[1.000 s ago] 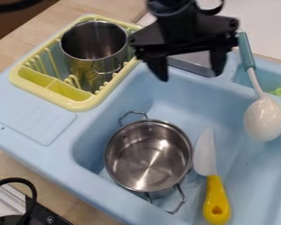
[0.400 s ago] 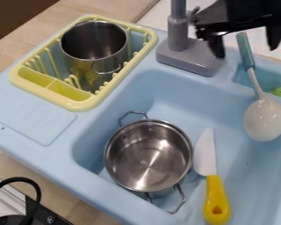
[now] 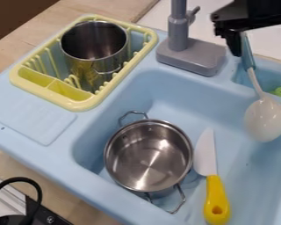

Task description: Moved the blue cooking spoon into the cooking pot

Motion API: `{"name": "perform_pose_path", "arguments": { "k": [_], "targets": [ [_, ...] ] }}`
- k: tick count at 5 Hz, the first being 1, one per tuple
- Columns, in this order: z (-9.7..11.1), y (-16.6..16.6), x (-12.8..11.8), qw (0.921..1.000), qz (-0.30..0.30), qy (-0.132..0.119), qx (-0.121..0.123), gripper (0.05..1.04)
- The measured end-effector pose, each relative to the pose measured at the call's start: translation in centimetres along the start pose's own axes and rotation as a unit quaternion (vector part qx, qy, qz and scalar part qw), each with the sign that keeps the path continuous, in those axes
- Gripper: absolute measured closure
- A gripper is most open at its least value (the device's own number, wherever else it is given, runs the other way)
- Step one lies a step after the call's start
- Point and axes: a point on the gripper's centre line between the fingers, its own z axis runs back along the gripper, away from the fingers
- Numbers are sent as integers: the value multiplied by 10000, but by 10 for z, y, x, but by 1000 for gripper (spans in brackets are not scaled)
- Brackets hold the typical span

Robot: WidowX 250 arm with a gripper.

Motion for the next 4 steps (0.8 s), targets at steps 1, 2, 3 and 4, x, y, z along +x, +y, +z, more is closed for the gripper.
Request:
{"name": "perform_pose_path", "arguments": {
  "k": [1, 2, 3, 4],
  "targets": [
    [-6, -3, -2, 10000, -19, 64, 12, 87],
    [-7, -2, -3, 9999, 14, 91, 48, 87],
    [-7, -2, -4, 9999, -13, 129, 58, 87],
    [-11, -6, -8, 9998, -99, 184, -13, 87]
  ]
}}
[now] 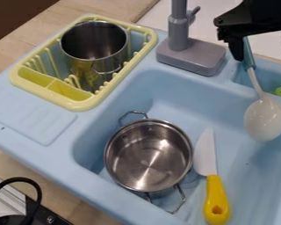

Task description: Moved the blue cooking spoon into the cooking pot

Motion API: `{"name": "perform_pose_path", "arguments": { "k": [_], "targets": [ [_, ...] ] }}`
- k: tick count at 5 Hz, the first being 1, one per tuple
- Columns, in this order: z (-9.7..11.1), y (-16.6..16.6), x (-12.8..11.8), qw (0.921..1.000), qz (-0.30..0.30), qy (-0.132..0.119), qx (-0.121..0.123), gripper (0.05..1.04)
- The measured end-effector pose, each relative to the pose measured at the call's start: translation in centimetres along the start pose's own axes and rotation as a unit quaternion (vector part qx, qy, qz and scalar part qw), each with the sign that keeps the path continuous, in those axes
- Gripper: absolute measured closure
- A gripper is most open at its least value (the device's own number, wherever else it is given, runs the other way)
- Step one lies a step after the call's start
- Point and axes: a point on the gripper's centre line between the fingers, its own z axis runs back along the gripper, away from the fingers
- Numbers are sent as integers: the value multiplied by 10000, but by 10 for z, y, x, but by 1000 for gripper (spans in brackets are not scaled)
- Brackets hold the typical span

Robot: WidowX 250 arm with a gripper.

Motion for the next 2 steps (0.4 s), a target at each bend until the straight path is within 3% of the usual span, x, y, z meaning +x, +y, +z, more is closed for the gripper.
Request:
{"name": "perform_pose_path", "arguments": {
  "k": [1, 2],
  "targets": [
    [-3, -3, -2, 9994, -142, 165, -285, 87],
    [-13, 0, -6, 9991, -277, 263, -194, 87]
  ]
}}
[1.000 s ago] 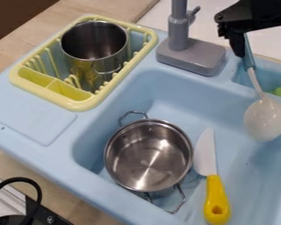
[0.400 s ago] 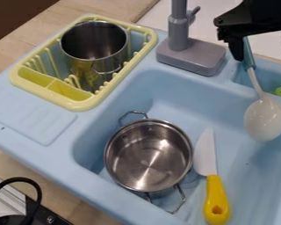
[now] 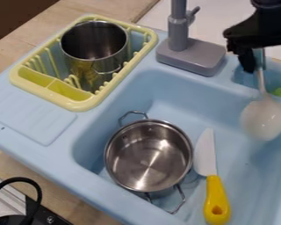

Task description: Moved the blue cooking spoon into the cooking pot

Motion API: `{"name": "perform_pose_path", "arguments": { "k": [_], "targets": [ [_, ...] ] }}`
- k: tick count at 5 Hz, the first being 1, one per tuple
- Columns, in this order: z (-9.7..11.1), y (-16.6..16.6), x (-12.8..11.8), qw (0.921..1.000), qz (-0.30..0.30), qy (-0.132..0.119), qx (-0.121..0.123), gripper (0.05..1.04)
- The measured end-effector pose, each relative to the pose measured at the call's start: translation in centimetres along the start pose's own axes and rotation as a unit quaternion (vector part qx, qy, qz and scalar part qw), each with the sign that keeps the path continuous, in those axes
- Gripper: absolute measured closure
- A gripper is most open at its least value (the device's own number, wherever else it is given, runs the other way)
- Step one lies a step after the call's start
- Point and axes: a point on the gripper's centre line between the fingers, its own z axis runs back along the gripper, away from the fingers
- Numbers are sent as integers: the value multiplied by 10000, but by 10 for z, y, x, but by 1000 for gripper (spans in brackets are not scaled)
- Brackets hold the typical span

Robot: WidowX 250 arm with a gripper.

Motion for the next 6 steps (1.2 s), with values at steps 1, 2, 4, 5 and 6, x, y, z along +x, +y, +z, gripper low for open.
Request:
{"name": "perform_pose_path", "arguments": {
  "k": [1, 2, 4, 5, 6],
  "targets": [
    [-4, 4, -6, 9999, -73, 24, 143, 87],
    [-8, 10, -9, 9995, -59, -17, 322, 121],
    [-12, 7, -12, 9997, 34, 76, 238, 534],
    [-13, 6, -15, 9998, 60, -21, 187, 784],
    [-10, 11, -22, 9995, 67, -79, 289, 898]
  ]
}}
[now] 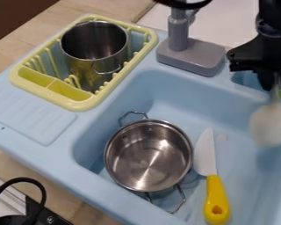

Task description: Moved the blue cooking spoon into the cooking pot

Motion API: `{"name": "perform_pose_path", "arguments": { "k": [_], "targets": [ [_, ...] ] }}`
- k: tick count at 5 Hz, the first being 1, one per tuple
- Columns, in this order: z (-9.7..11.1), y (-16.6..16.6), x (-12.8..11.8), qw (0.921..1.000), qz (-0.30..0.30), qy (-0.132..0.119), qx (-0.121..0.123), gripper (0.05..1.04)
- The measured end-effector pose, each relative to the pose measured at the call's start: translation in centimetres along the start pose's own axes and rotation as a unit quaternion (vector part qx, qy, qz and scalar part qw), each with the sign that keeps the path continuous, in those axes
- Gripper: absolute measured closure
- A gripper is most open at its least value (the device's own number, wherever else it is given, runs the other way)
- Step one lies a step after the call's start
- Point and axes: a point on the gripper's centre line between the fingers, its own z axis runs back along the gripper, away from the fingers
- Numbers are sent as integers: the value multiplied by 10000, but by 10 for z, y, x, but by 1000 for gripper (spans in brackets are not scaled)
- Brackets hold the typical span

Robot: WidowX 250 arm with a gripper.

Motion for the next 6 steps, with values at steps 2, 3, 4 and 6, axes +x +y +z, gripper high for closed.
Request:
{"name": "perform_pose_path", "arguments": {
  "k": [2, 3, 4, 6],
  "targets": [
    [21, 15, -14, 9991, -69, -336, 236, 901],
    [33, 26, -33, 9989, -65, -327, 333, 901],
    [62, 27, -41, 9986, 52, -517, 127, 901],
    [99, 64, -52, 9946, 496, -868, 261, 901]
  ]
}}
